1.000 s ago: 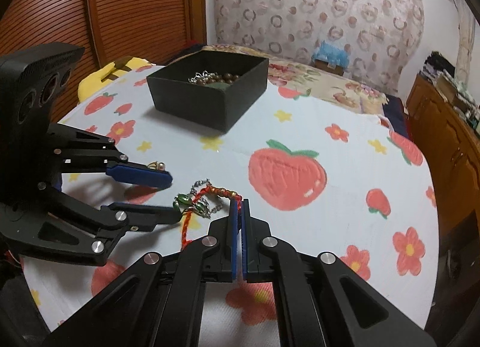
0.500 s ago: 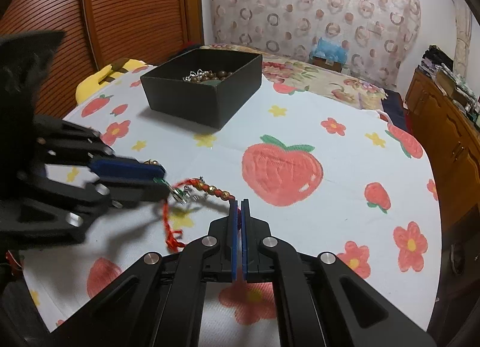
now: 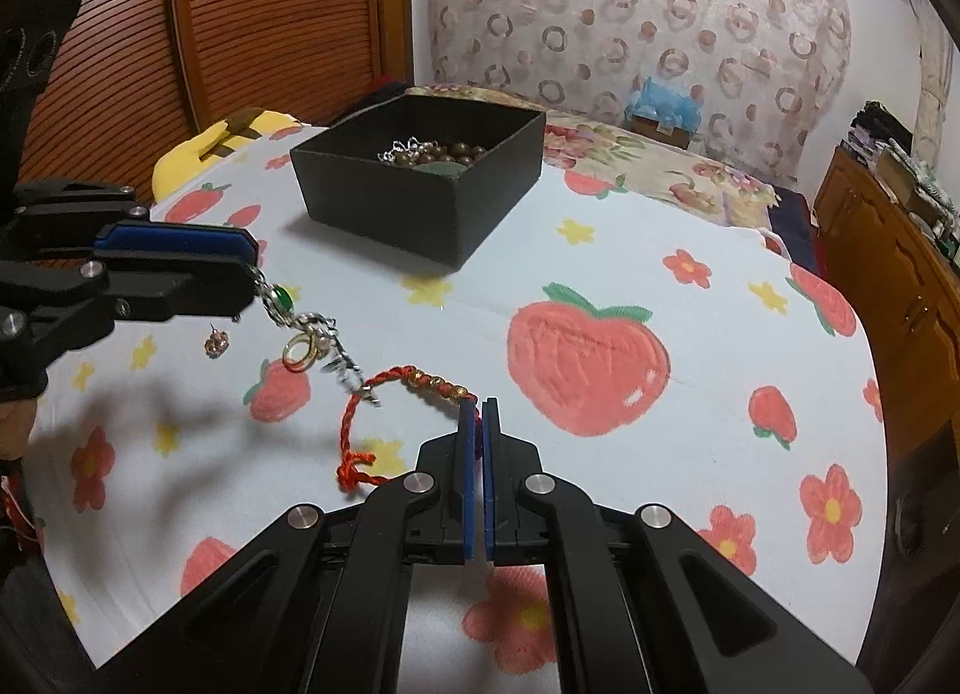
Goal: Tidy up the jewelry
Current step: 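Lift the red-string bracelet with the left tool over the black box, then lower the bracelet into the box and open the left tool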
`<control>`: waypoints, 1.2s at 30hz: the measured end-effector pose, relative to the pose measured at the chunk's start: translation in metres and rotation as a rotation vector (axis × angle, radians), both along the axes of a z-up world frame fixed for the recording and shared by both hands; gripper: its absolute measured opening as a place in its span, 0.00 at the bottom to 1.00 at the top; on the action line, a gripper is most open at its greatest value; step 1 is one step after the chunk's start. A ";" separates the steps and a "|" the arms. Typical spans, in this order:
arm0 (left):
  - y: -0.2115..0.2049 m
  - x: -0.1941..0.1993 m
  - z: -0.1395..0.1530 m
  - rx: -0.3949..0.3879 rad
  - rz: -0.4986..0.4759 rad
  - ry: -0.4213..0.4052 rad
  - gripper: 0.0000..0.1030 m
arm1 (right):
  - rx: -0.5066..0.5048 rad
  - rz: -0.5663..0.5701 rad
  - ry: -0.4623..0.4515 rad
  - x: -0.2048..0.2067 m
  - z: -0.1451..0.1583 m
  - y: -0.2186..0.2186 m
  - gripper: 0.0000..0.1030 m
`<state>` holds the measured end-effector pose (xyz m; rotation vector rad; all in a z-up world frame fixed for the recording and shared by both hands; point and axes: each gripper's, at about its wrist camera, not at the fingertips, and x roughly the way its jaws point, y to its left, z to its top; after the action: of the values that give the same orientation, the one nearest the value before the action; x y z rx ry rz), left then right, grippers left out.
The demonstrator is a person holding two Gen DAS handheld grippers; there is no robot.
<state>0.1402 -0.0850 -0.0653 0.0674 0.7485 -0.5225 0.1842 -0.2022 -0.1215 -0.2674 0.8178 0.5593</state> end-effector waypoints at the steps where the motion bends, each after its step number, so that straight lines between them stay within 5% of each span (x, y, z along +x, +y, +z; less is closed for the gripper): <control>1: 0.003 0.000 0.002 0.000 0.006 -0.004 0.13 | 0.001 0.002 -0.002 0.000 0.001 0.001 0.02; 24: 0.054 0.022 0.017 0.046 0.150 -0.054 0.13 | 0.068 0.033 -0.158 0.037 0.079 0.057 0.03; 36: 0.072 0.043 0.027 0.054 0.192 -0.079 0.13 | 0.119 -0.007 -0.153 0.084 0.085 0.079 0.03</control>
<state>0.1837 -0.0133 -0.0384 0.0652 0.6837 -0.3150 0.2685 -0.1235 -0.0365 -0.1949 0.6353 0.5713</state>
